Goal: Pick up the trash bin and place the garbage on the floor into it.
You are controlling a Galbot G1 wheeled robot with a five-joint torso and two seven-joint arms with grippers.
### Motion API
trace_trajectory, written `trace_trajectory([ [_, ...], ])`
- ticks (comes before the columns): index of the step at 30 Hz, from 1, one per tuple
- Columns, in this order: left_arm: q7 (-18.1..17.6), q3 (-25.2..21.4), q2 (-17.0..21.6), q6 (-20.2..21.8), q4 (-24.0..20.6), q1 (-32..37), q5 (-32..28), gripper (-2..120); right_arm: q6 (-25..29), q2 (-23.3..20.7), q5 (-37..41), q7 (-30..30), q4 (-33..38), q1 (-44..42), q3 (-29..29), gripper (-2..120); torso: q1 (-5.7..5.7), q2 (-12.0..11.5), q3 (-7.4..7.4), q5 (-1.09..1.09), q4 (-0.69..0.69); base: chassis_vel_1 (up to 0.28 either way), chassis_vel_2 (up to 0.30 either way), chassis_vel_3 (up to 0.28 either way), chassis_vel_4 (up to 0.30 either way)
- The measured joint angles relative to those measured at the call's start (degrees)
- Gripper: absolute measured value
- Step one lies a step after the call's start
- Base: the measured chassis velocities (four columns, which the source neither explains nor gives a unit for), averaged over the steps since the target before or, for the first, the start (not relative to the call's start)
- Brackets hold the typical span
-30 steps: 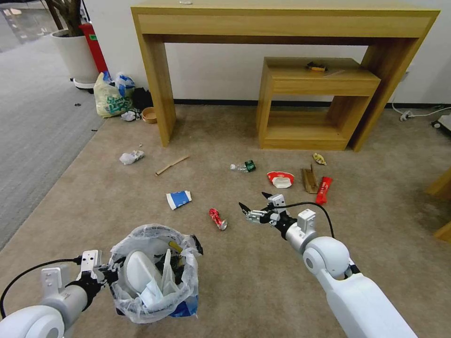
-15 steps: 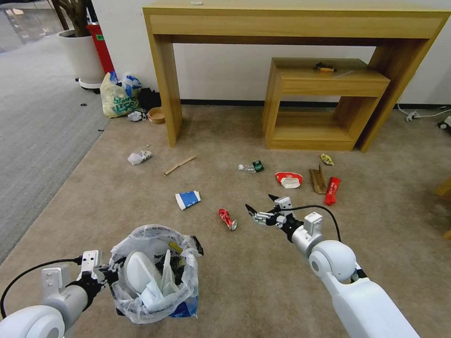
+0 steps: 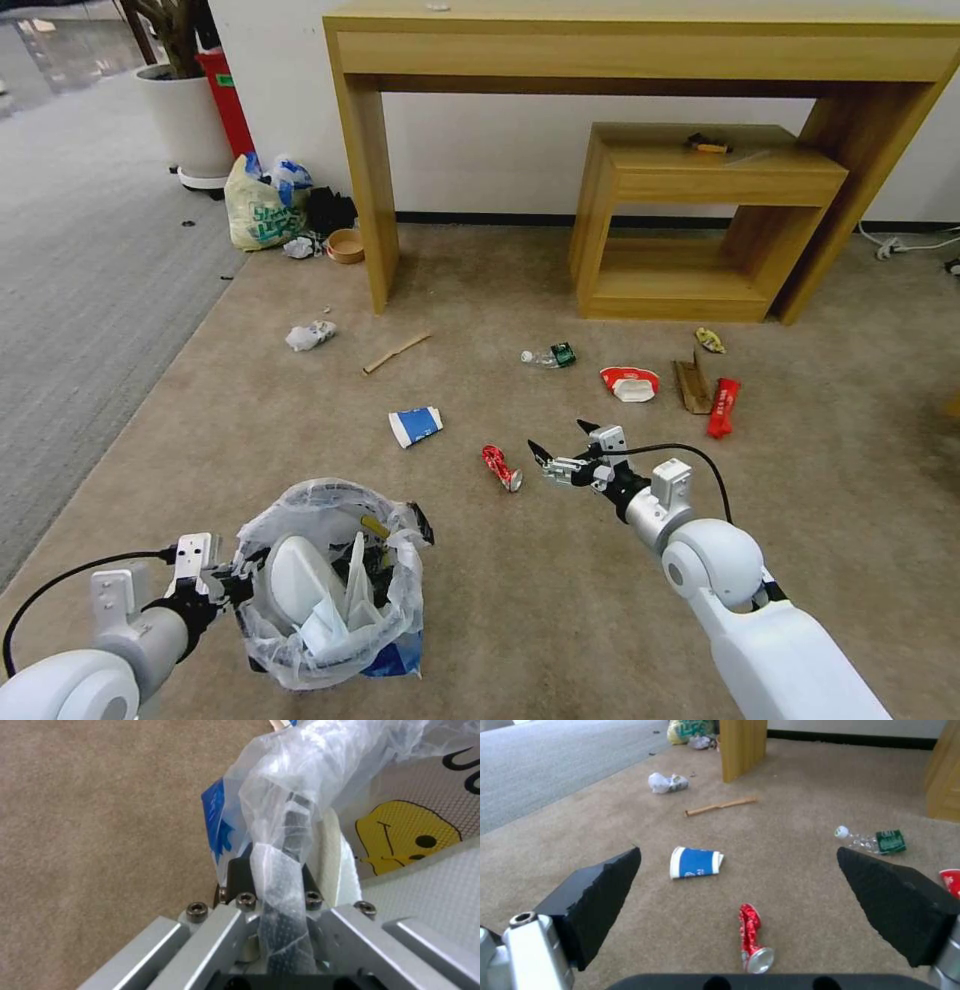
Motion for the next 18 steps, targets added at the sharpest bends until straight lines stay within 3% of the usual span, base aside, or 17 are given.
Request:
trace_trajectory([
  [18, 0.59, 0.1, -0.22, 0.0, 0.13, -0.29, 0.61, 0, 1.56, 0.91, 0.3, 0.89, 0.19, -5.18, 5.7, 100, -0.01, 0.0, 0.0, 0.0, 0.0, 0.007, 0.005, -0.007, -0.006],
])
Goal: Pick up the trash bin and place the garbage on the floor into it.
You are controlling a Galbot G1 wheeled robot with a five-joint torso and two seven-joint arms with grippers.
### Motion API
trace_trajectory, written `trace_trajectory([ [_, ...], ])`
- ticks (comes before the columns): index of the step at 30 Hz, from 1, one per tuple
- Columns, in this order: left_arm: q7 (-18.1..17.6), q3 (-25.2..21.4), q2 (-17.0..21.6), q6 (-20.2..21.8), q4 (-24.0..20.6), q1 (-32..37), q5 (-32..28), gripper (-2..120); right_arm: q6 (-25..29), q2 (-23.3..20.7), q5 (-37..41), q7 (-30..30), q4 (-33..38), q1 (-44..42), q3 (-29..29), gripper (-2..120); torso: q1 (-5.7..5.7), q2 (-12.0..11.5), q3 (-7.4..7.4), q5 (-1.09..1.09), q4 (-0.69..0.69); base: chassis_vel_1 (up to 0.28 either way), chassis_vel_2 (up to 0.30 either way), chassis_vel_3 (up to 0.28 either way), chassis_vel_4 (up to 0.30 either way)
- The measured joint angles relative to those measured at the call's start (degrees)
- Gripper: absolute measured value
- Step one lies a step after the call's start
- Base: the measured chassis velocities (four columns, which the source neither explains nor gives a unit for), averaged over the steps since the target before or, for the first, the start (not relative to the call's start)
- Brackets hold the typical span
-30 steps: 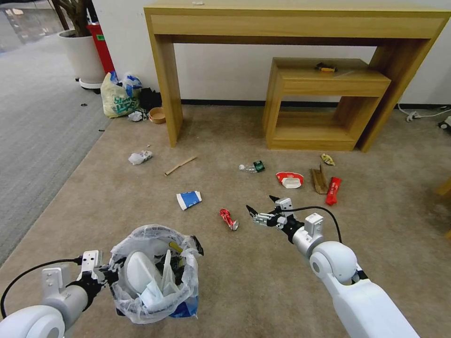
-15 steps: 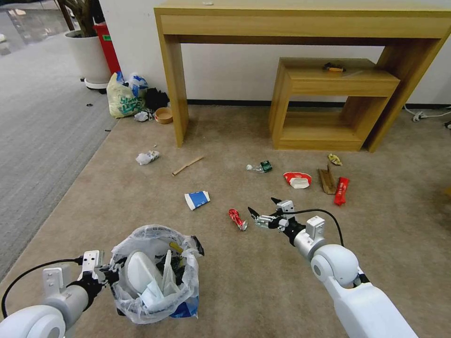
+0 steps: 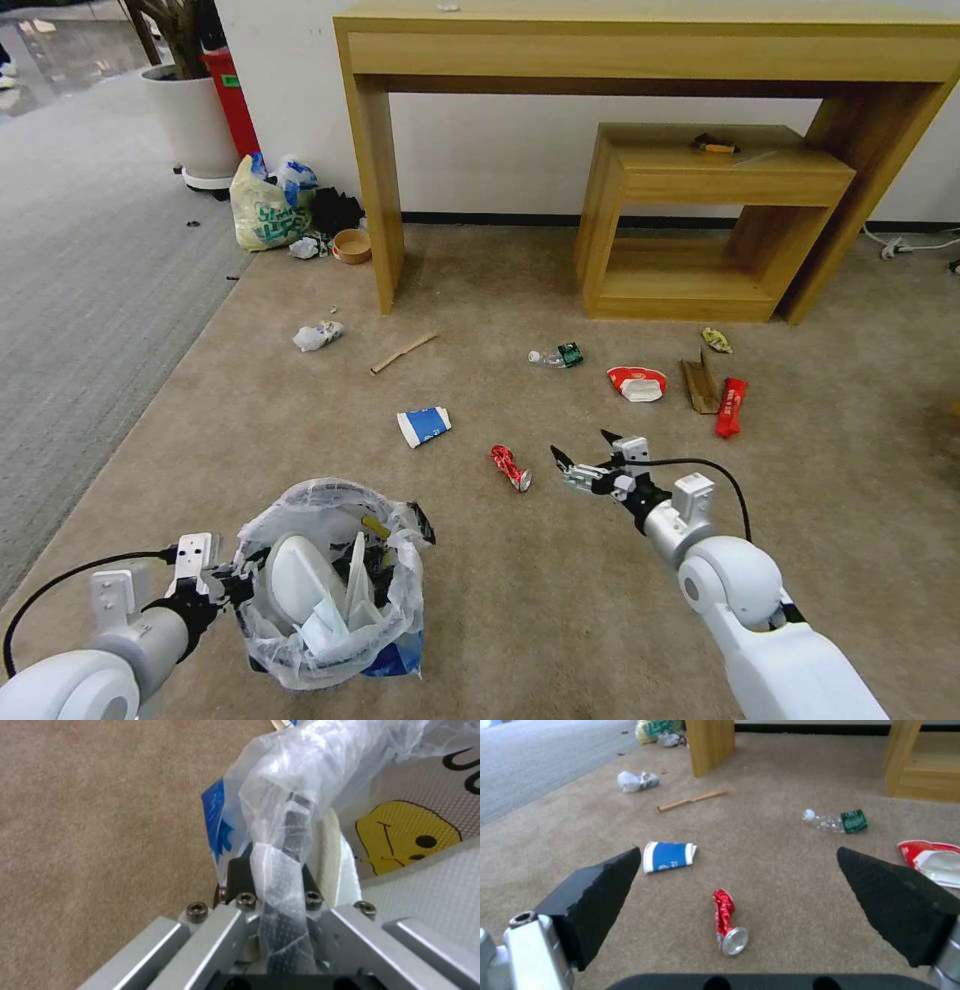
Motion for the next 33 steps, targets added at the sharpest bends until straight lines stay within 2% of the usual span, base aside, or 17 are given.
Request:
trace_trajectory([
  [16, 0.18, -0.18, -0.02, 0.0, -0.73, 0.43, 0.04, 0, 0.68, 0.16, -1.56, -0.64, 0.27, -0.43, 0.02, 100, 0.01, 0.0, 0.01, 0.0, 0.01, -0.07, 0.088, 0.066, -0.094],
  [33, 0.23, -0.11, -0.21, 0.0, -0.96, 0.52, 0.27, 0, 0.88, 0.12, -1.53, -0.35, 0.07, -0.77, -0.02, 100, 0.01, 0.0, 0.0, 0.01, 0.02, 0.049, 0.179, -0.038, -0.182],
])
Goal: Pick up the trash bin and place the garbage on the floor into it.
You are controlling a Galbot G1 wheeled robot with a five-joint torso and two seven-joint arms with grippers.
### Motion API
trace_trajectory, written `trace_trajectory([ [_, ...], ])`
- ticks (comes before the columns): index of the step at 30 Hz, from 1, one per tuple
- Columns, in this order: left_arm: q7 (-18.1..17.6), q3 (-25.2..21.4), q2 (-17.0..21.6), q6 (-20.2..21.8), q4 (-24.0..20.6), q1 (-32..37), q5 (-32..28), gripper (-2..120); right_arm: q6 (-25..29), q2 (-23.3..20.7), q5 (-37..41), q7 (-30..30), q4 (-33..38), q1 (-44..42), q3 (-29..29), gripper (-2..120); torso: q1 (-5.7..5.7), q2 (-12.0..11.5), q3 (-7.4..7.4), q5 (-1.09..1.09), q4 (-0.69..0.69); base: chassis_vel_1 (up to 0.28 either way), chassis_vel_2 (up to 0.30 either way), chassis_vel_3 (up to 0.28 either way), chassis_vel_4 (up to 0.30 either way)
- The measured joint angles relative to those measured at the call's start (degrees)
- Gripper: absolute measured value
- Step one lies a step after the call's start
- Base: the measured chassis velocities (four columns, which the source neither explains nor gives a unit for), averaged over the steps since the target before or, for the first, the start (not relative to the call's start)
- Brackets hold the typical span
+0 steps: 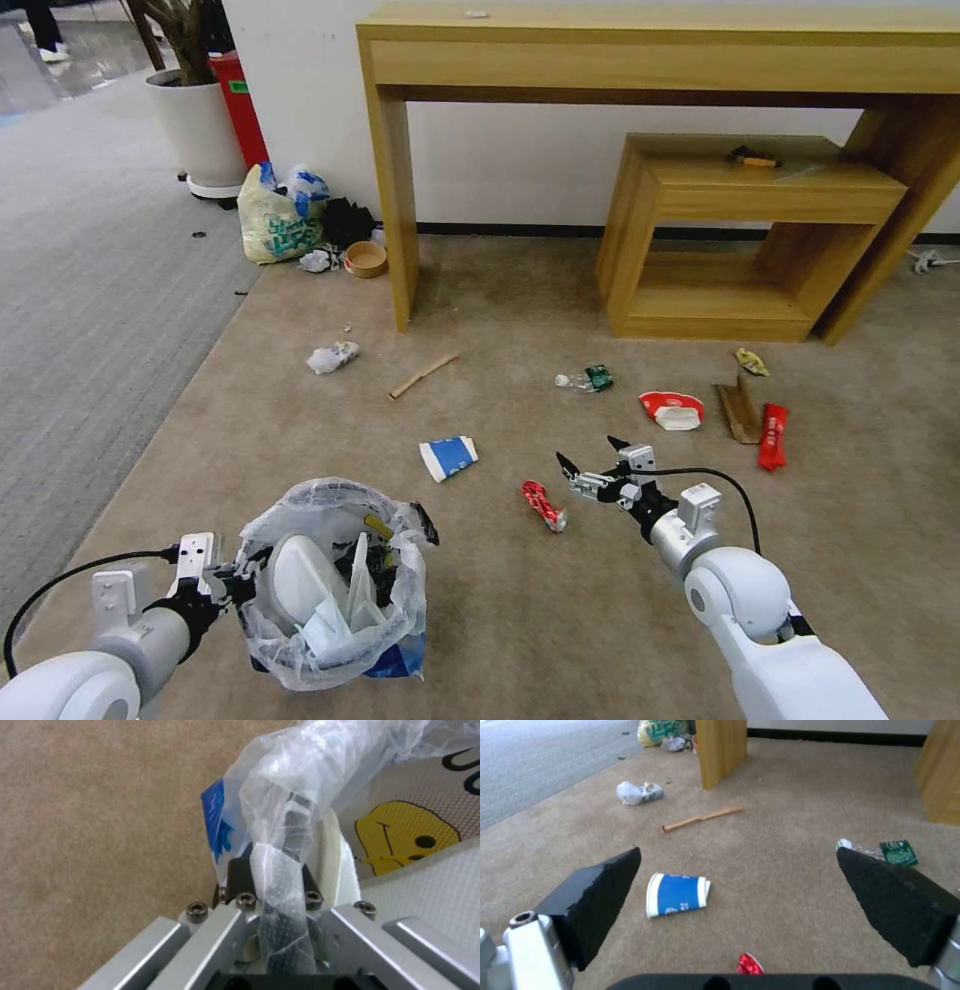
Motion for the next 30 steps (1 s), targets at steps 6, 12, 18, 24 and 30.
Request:
trace_trajectory([
  [6, 0.03, -0.04, -0.17, -0.01, -0.12, 0.03, 0.05, 0, -2.27, -0.23, 0.85, 1.39, -1.32, 0.51, -0.08, 100, 0.0, 0.0, 0.0, -0.01, -0.02, -0.002, 0.085, 0.002, -0.08],
  [12, 0.04, -0.34, -0.17, -0.01, -0.12, 0.06, -0.06, 0, -3.55, -1.06, 0.34, 1.5, -7.65, 3.28, -0.14, 100, 0.0, 0.0, 0.0, -0.01, -0.02, 0.0, 0.0, 0.0, 0.0],
  [18, 0.05, -0.3, -0.18, -0.01, -0.02, 0.01, -0.09, 0, -4.02, -1.25, -0.09, 0.58, -18.42, 8.44, -3.0, 100, 0.0, 0.0, 0.0, -0.01, -0.02, 0.0, 0.0, 0.0, 0.0],
  [24, 0.03, -0.22, -0.18, -0.01, 0.1, -0.02, -0.07, 0, -3.38, 0.16, -1.13, -0.3, -25.76, 12.02, -7.14, 100, 0.0, 0.0, 0.0, -0.01, -0.01, 0.0, 0.0, 0.0, 0.0],
  [30, -0.02, -0.3, -0.17, -0.01, 0.26, -0.01, -0.08, 0, -4.54, 1.17, -1.17, 0.19, -29.95, 13.91, -10.61, 100, 0.0, 0.0, 0.0, -0.01, -0.01, 0.0, 0.0, 0.0, 0.0],
])
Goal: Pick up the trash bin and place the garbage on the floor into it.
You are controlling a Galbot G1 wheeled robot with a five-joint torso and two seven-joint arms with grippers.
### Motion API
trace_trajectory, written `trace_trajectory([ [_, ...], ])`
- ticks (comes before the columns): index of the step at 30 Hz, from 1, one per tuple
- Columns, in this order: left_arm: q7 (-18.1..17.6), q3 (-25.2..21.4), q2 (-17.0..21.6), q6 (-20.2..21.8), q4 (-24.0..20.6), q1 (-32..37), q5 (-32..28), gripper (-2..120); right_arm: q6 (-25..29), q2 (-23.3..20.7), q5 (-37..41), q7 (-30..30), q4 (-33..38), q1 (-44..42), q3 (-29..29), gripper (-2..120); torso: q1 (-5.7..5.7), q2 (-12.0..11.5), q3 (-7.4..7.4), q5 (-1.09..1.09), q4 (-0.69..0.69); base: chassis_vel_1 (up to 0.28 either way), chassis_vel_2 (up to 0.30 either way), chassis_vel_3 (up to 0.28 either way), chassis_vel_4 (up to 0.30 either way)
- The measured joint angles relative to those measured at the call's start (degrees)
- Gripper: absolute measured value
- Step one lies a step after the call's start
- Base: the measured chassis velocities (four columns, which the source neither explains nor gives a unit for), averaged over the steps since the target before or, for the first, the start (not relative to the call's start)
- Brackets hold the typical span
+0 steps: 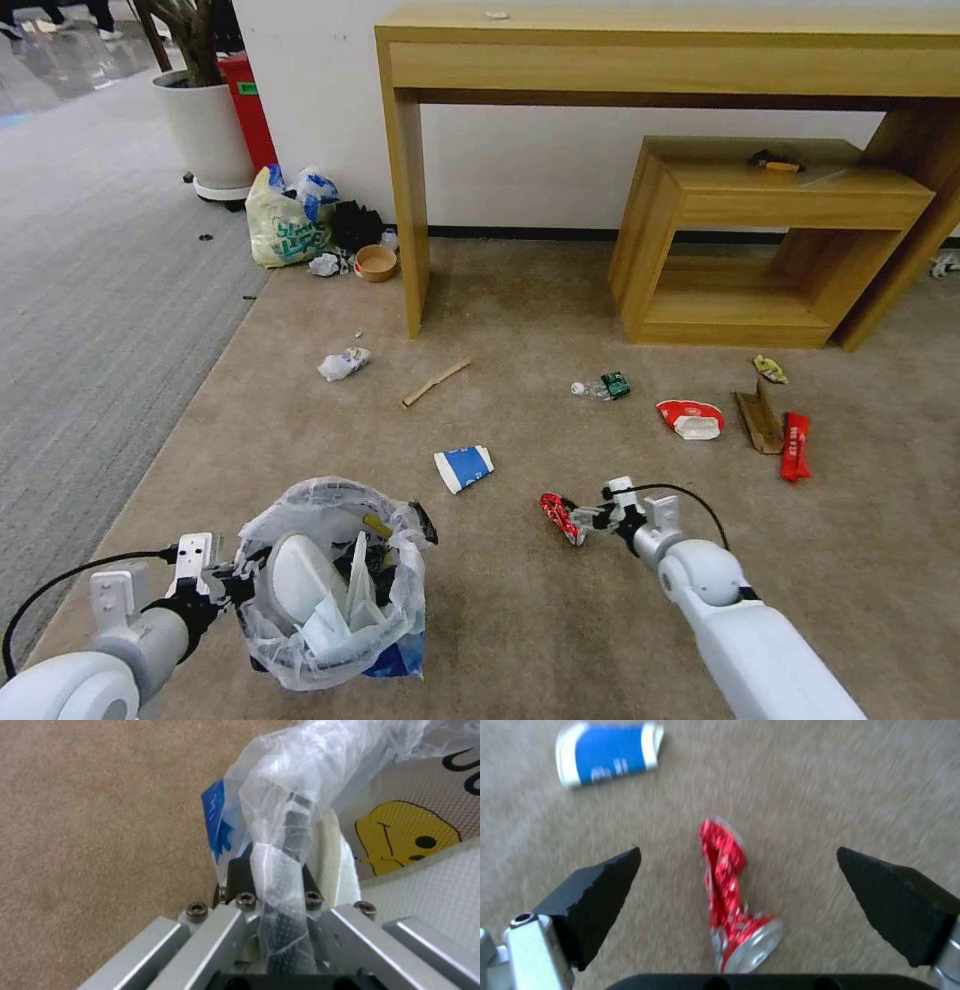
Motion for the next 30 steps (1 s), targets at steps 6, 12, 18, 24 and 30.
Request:
trace_trajectory([
  [6, -0.08, 0.04, -0.19, 0.0, 0.24, -0.07, 0.04, 0, -1.83, 0.85, -0.23, 0.86, -3.73, 0.83, -0.99, 100, 0.0, 0.0, 0.0, -0.01, -0.01, 0.0, 0.0, 0.0, 0.0],
  [12, -0.1, 0.26, -0.17, 0.0, 0.69, -0.22, 0.18, 0, 0.34, 2.56, -3.75, -0.41, -9.32, 3.33, -1.19, 92, 0.0, 0.0, 0.0, -0.01, -0.01, 0.0, 0.0, 0.0, 0.0],
  [18, -0.14, 0.34, -0.16, 0.0, 0.7, -0.19, 0.23, 0, 1.6, 3.92, -5.4, -1.4, -13.61, 5.26, -1.68, 87, 0.0, 0.0, 0.0, 0.0, -0.01, 0.0, 0.0, 0.0, 0.0],
  [24, -0.16, 0.18, -0.13, 0.0, 0.69, -0.09, 0.26, 0, 3.63, 5.14, -7.06, -2.19, -17.05, 6.28, -1.81, 69, 0.0, 0.0, 0.0, 0.0, -0.01, 0.0, 0.0, 0.0, 0.0],
  [30, -0.16, 0.19, 0.03, 0.0, 0.7, -0.23, 0.24, 0, 4.44, 5.53, -7.52, -2.29, -17.75, 6.51, -1.59, 48, 0.0, 0.0, 0.0, 0.0, -0.01, 0.0, 0.0, 0.0, 0.0],
])
